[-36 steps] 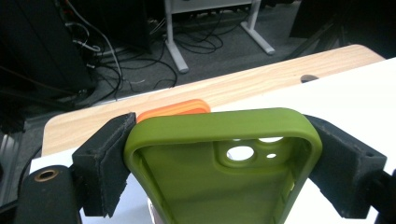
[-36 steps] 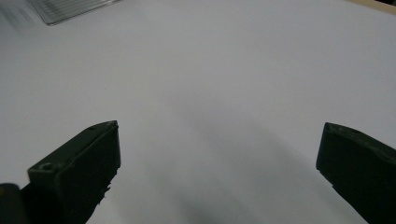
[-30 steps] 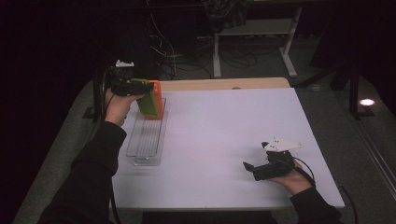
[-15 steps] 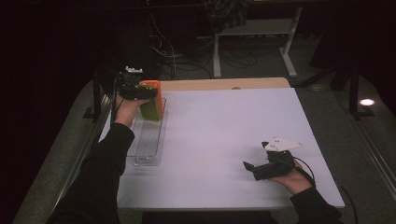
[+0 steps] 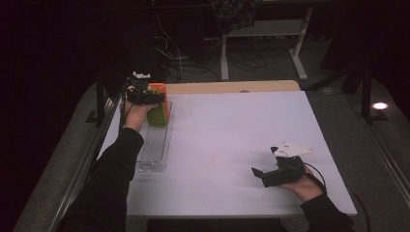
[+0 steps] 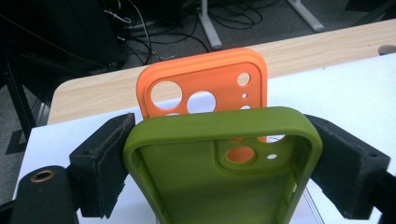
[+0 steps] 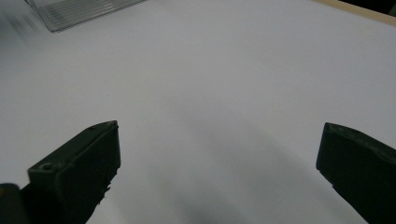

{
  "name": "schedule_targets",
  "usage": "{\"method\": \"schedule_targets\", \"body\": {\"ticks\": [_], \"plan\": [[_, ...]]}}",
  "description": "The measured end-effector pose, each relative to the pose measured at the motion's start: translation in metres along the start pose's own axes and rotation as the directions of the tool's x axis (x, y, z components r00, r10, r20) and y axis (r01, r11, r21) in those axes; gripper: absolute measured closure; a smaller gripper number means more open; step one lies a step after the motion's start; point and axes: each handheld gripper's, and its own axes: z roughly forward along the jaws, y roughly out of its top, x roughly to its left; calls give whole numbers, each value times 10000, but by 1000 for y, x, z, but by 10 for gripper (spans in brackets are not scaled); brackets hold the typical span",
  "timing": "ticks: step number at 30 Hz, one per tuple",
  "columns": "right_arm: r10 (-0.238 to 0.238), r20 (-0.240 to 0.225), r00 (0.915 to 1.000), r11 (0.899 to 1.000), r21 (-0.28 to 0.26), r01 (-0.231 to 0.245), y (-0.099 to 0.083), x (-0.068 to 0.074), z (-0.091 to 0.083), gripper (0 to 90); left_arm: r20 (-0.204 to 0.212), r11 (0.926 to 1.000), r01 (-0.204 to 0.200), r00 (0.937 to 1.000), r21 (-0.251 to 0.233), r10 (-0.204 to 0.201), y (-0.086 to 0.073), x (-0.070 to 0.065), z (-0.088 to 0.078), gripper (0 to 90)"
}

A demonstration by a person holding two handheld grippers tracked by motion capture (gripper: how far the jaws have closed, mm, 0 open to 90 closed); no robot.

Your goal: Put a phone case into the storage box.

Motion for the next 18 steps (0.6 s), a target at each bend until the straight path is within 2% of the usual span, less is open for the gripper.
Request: {"method": "schedule_targets", "body": {"ticks": [4,5,6,7,10,11,16,18], "plan": [[-62,3,10000,10000,-33,62,0,0,0,0,217,10000,65,9997,-33,-64,0,3,1,0],[-65,4,10000,10000,-34,65,0,0,0,0,210,9999,143,9997,-94,-141,0,2,1,0],[-73,1,10000,10000,-32,73,0,0,0,0,149,9999,9,9999,-119,-7,1,4,0,0],[-78,0,10000,10000,-32,78,0,0,0,0,190,9998,50,9998,-207,-46,1,5,-1,0],[-91,-3,10000,10000,-26,91,0,0,0,0,536,9995,44,9986,-313,-27,2,7,-4,0],[-87,-7,10000,10000,-18,87,0,0,0,0,575,9994,-51,9983,-337,70,2,9,-5,0],[-93,22,10000,10000,3,93,0,1,1,0,766,9995,-36,9970,-323,61,1,13,-11,0],[-111,23,9999,9999,13,111,0,1,1,0,994,9990,-55,9950,-436,98,2,13,-16,0]]}}
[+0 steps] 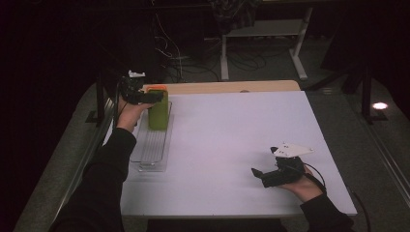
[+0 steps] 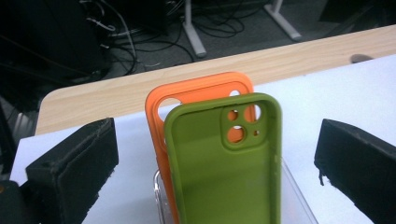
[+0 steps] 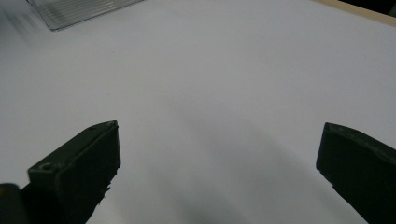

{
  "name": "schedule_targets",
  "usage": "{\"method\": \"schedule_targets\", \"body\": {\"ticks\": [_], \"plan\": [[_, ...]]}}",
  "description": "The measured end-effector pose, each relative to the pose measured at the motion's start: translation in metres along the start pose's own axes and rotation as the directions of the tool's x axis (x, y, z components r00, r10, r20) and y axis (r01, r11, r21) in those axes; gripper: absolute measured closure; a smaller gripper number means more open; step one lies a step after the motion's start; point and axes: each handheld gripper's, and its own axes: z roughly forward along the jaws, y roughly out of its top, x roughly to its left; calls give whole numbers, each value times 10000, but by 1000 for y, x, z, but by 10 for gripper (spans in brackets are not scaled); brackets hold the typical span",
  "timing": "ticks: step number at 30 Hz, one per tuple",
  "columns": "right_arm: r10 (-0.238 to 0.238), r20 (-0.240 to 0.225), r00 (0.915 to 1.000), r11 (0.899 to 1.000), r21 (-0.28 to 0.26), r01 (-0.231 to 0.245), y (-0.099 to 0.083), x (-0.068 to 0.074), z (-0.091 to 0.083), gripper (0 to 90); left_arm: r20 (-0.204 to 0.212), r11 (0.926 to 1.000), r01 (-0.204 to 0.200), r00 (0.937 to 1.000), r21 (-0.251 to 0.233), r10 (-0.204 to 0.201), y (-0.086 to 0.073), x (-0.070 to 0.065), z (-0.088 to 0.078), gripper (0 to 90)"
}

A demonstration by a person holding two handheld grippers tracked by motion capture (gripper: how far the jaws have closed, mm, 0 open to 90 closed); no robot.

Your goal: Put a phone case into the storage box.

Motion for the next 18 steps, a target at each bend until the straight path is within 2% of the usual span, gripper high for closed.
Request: {"method": "schedule_targets", "body": {"ticks": [2,4,8,10,12,14,18], "plan": [[28,-27,10000,10000,29,-28,0,0,0,0,363,10000,-61,9993,-18,62,1,0,-5,0],[25,-40,10000,10000,44,-24,0,1,0,0,612,9995,-313,9976,6,312,1,0,-12,0],[20,-63,10000,10000,76,-19,0,1,0,0,1216,9969,-787,9894,-83,792,0,-2,-25,0],[27,-118,9999,10000,72,-26,-1,1,0,0,1524,9966,-805,9849,-150,818,0,-3,-32,0],[20,-206,9998,10000,58,-18,-1,1,1,0,1879,9960,-855,9782,-245,886,-2,-4,-38,0],[0,-297,9996,10000,65,2,-1,0,1,0,2251,9937,-1096,9678,-245,1123,-3,-7,-44,0],[33,-427,9991,9999,135,-28,-1,0,1,0,2745,9894,-1423,9507,-282,1446,-8,-17,-52,0]]}}
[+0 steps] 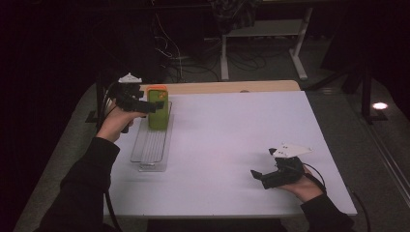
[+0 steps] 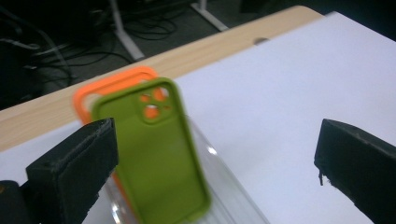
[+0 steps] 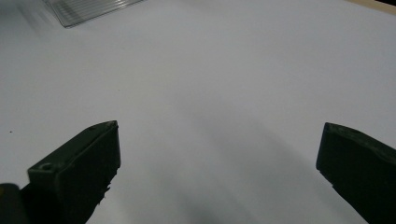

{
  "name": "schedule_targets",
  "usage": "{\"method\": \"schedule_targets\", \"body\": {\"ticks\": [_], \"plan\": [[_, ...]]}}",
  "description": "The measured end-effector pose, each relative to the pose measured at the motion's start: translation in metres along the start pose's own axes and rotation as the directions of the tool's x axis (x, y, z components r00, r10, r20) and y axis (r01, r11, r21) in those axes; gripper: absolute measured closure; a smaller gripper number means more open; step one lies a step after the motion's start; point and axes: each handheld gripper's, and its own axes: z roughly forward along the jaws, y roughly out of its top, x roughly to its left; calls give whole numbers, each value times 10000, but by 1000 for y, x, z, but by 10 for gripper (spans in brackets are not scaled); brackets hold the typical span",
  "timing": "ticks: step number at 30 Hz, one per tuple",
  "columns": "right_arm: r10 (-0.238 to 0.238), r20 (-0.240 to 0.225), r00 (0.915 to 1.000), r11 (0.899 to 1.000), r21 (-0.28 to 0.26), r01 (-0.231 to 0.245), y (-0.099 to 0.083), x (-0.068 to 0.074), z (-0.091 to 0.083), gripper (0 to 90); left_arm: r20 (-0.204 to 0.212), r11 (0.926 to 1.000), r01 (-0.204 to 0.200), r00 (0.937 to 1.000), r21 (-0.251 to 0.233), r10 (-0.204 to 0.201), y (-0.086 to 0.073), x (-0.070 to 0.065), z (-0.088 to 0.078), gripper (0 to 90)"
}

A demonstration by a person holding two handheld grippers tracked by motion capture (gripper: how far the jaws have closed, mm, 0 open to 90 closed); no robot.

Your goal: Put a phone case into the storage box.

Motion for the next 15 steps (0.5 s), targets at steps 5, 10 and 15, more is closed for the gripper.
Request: {"method": "schedule_targets", "body": {"ticks": [5,10,15], "plan": [[-73,-6,10000,10000,53,73,1,-1,-1,0,549,9989,-475,9974,50,472,-5,-14,-5,0],[79,-61,10000,9999,-74,-79,2,-2,-3,0,814,9970,-764,9937,-105,770,-12,-27,-9,0],[-14,-163,9999,10000,-47,13,4,-1,-3,0,1201,9949,-990,9876,-200,1007,-21,-37,-12,0]]}}
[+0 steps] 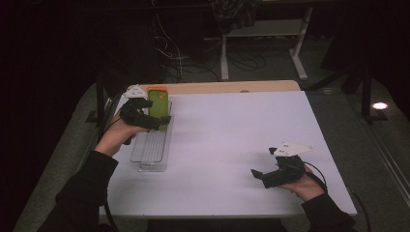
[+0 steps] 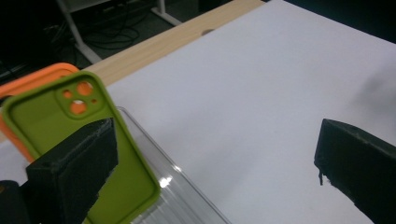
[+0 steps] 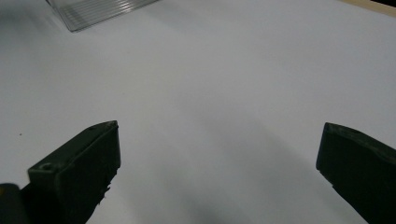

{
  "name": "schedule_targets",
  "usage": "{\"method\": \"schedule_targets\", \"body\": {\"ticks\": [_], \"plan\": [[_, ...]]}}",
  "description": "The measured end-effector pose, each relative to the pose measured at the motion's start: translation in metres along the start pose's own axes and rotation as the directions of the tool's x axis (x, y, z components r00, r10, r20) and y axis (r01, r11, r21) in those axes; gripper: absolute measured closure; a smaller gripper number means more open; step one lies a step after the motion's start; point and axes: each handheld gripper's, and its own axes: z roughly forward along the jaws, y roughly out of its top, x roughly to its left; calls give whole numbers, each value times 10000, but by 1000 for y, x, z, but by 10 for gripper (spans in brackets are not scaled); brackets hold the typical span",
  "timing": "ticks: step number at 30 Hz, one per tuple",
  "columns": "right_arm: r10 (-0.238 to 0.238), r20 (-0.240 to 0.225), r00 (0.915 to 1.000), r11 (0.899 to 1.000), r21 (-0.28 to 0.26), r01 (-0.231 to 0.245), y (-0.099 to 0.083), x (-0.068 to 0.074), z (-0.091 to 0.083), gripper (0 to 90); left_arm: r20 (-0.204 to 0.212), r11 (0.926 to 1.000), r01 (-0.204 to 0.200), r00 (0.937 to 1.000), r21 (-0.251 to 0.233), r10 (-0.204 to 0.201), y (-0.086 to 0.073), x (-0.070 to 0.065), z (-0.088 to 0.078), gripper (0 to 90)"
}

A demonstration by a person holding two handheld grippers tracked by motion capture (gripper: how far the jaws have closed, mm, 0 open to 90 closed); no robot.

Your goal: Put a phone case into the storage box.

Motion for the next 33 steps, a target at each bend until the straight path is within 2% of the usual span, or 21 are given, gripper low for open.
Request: {"method": "schedule_targets", "body": {"ticks": [6,12,17,24,33], "plan": [[-240,-64,9997,9997,17,240,4,-3,3,0,433,9999,-87,9990,-83,91,-12,-12,-1,0],[-172,-116,9998,9999,-1,172,4,-7,5,0,771,9988,-451,9959,-198,465,-27,-24,-4,0],[-226,-128,9997,9997,-15,225,5,-8,7,0,1140,9985,-487,9922,-229,510,-40,-35,-4,0],[-297,-129,9995,9996,-22,297,5,-8,7,0,1384,9964,-844,9867,-98,850,-53,-47,-4,0],[-252,-92,9996,9997,56,252,4,-7,6,0,1647,9955,-911,9819,-249,939,-72,-55,-7,0]]}}
